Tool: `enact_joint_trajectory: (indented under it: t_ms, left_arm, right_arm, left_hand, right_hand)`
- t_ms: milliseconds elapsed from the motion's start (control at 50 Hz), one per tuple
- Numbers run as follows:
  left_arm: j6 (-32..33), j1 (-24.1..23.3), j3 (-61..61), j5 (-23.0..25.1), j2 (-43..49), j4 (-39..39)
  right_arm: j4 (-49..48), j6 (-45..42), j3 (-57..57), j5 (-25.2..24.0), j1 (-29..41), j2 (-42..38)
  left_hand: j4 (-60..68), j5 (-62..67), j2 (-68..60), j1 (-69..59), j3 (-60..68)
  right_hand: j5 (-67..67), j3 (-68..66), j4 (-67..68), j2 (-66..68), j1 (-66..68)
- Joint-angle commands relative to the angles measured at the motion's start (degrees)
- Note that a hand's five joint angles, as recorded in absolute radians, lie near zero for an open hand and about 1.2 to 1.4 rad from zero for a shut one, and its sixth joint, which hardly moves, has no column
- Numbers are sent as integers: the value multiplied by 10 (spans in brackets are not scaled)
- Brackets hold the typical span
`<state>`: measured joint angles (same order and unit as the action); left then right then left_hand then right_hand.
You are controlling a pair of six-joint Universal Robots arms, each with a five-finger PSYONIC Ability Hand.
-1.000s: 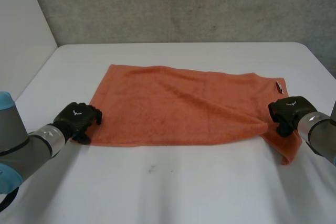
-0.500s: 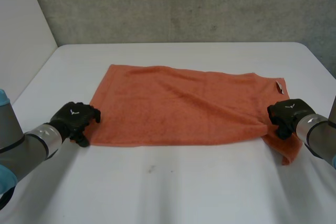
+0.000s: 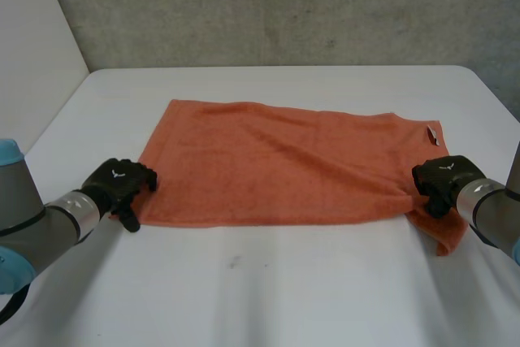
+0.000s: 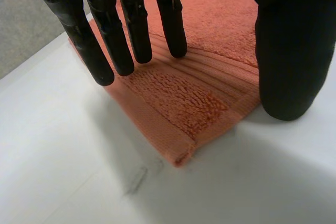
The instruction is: Fold the laundry
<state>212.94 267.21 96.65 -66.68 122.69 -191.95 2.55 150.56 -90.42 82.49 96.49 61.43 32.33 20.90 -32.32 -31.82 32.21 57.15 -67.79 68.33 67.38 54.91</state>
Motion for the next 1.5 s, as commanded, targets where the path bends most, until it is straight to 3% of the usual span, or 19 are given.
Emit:
enact_joint_trajectory:
  t_ms: [20, 440, 580, 620, 720, 820, 920, 1080, 1200, 1320, 1440, 1460, 1500]
  left_arm:
    - [-1, 0, -20, 0, 7, 0]
    - [-7, -9, -74, -3, 33, 0]
    - [-8, -11, -77, -2, 34, -1]
    - [-8, -12, -76, -2, 35, -3]
    - [-7, -13, -73, -5, 29, -6]
    - [-2, -20, -38, -37, -31, 0]
    - [0, -15, 29, -80, -131, -1]
    - [12, -10, 111, -86, -235, 58]
    - [30, -13, 126, -86, -228, 98]
    - [66, -16, 78, -93, -125, 96]
    - [71, -30, -26, -100, -78, 74]
    - [63, -48, -104, -115, -69, 55]
    - [59, -56, -133, -123, -68, 48]
  right_arm:
    - [0, 0, 0, 0, 0, -1]
    - [0, -4, 0, -1, 1, -11]
    - [0, -9, 0, 0, 1, -11]
    - [0, -8, 1, 0, 0, -11]
    - [1, -8, 1, 0, -2, -11]
    - [10, -9, 3, 3, -3, 0]
    - [76, -36, 1, 3, -5, 75]
    - [198, -127, -35, 1, -5, 140]
    - [203, -172, -69, 7, -5, 137]
    - [171, -179, -43, 16, 0, 60]
    - [143, -164, 105, 50, 4, 25]
    - [135, -160, 131, 54, 9, 26]
    - [114, -144, 182, 60, 23, 26]
  left_hand:
    - [63, 77, -63, -68, 64]
    - [171, 185, -171, -176, 172]
    - [339, 353, -339, -344, 340]
    - [461, 475, -461, -466, 462]
    - [477, 491, -477, -482, 478]
    - [477, 491, -477, -482, 478]
    - [477, 491, -477, -482, 478]
    - [477, 491, -477, -482, 478]
    - [477, 491, -477, -482, 478]
    - [477, 491, -477, -482, 478]
    - [477, 491, -477, -482, 478]
    - [477, 491, -477, -482, 478]
    - [477, 491, -477, -482, 478]
  right_hand:
    - [128, -122, 117, 126, 251]
    - [128, -122, 117, 126, 251]
    - [128, -122, 117, 126, 251]
    - [128, -122, 117, 126, 251]
    - [128, -122, 117, 126, 251]
    - [128, -122, 117, 126, 251]
    - [128, -122, 117, 126, 251]
    - [128, -122, 117, 126, 251]
    - [128, -122, 117, 126, 251]
    - [128, -122, 117, 126, 251]
    - [128, -122, 117, 126, 251]
    - [128, -122, 117, 126, 251]
    - [128, -122, 117, 126, 251]
